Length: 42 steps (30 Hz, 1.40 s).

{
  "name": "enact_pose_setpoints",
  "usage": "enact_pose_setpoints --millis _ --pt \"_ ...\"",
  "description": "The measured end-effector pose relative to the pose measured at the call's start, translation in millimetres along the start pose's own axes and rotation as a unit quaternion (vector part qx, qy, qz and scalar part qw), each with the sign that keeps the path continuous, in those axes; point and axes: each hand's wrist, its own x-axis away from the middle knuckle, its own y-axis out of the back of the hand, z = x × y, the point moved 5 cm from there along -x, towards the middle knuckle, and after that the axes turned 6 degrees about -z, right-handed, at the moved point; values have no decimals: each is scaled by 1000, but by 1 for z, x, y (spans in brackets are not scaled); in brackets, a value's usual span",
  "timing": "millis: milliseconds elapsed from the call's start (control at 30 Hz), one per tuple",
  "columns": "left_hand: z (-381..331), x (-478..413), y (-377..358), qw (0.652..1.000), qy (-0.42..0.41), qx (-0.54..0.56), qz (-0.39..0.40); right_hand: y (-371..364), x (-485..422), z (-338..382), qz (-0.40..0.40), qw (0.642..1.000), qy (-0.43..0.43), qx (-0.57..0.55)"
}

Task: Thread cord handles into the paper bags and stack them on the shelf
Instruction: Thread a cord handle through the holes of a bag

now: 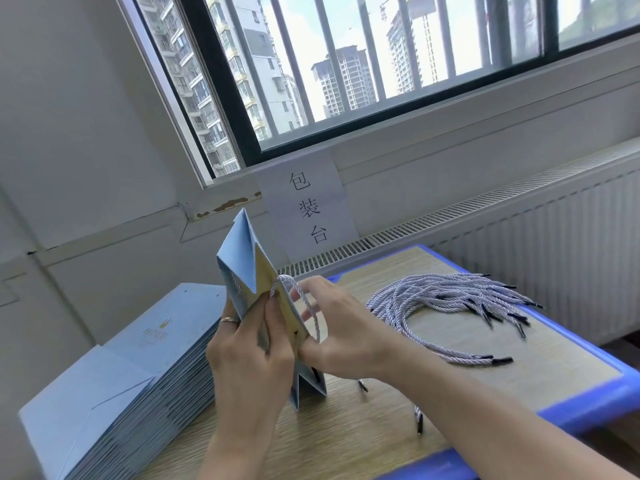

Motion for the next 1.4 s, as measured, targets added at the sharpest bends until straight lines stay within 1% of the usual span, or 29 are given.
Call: enact_pose_setpoints --millis 100,233,333,500,600,700,900,1067,1167,1400 --pt "3 0 0 1000 8 0 -21 -4 2 0 3 1000 18 19" --pt "8 0 4 998 33 29 -34 -13 2 -5 16 996 24 80" --pt "12 1 3 998 35 41 -30 -15 2 -7 27 997 24 73" --pt "15 2 -4 1000 -1 -10 6 -15 2 -10 30 997 16 72" --pt "18 3 -5 1000 -4 -23 7 -15 3 -11 24 996 8 82" --pt "18 3 -3 999 -9 -43 9 -13 5 -11 36 991 -4 131" --pt "9 1 6 999 -23 -26 32 -13 8 -10 31 978 19 206" --pt "1 -3 10 999 -40 -33 -8 -16 10 -5 36 966 30 254" --pt "5 -1 5 998 -51 -47 -9 -16 11 -4 45 966 33 252" --pt "4 2 0 998 -51 -36 9 -19 10 -6 47 966 38 253"
